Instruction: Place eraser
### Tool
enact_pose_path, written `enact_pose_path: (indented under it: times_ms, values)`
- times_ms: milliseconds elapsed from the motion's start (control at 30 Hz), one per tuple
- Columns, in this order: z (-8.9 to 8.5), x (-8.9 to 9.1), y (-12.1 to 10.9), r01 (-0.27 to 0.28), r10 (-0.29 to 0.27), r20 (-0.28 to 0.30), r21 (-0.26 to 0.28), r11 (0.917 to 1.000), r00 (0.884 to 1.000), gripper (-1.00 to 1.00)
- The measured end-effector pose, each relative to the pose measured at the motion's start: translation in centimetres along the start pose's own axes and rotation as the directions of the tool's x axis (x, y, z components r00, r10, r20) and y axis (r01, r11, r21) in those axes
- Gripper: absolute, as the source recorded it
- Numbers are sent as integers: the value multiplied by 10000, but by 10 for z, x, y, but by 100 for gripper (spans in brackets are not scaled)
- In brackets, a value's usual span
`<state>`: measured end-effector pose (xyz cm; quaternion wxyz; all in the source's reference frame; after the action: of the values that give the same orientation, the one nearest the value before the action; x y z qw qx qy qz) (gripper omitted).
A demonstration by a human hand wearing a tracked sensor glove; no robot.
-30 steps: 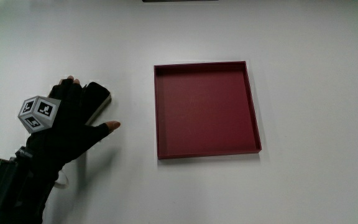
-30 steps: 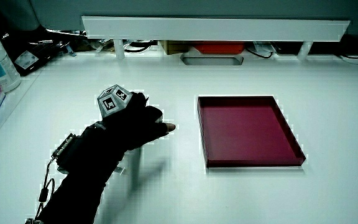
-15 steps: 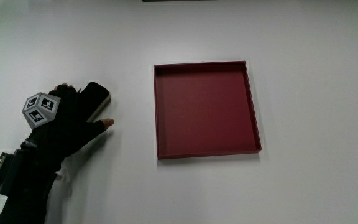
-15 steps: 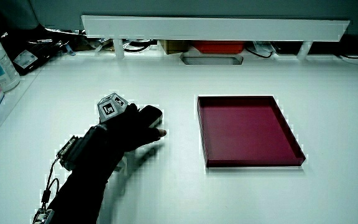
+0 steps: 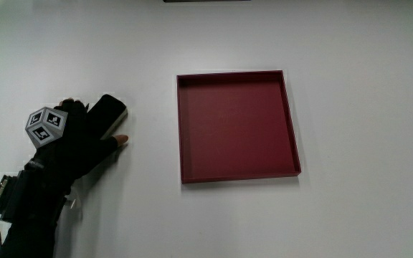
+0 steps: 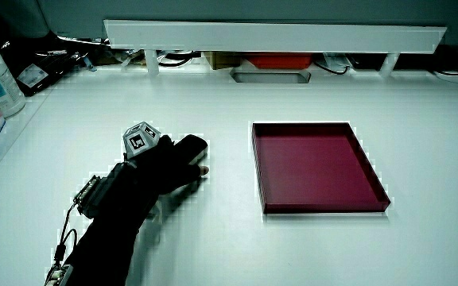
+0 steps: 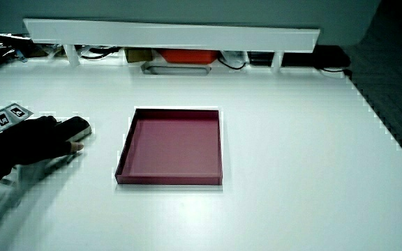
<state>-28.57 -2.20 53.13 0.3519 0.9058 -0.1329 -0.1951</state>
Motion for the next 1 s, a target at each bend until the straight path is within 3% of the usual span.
enact_pose_path:
  times_ms: [100, 367, 633, 833, 1000]
  values:
    - [2, 3, -3, 78, -79, 92, 38, 10000, 9999, -16]
    - [4, 1, -5, 173, -189, 154, 954, 9953, 9997, -58]
    - [5, 2, -10, 351, -358, 28, 1377, 9899, 9994, -100]
    - [8, 6, -16, 750, -740, -124, 1399, 9873, 9972, -100]
    - [18, 27, -33, 1432, -1410, -248, 1617, 9764, 9897, -100]
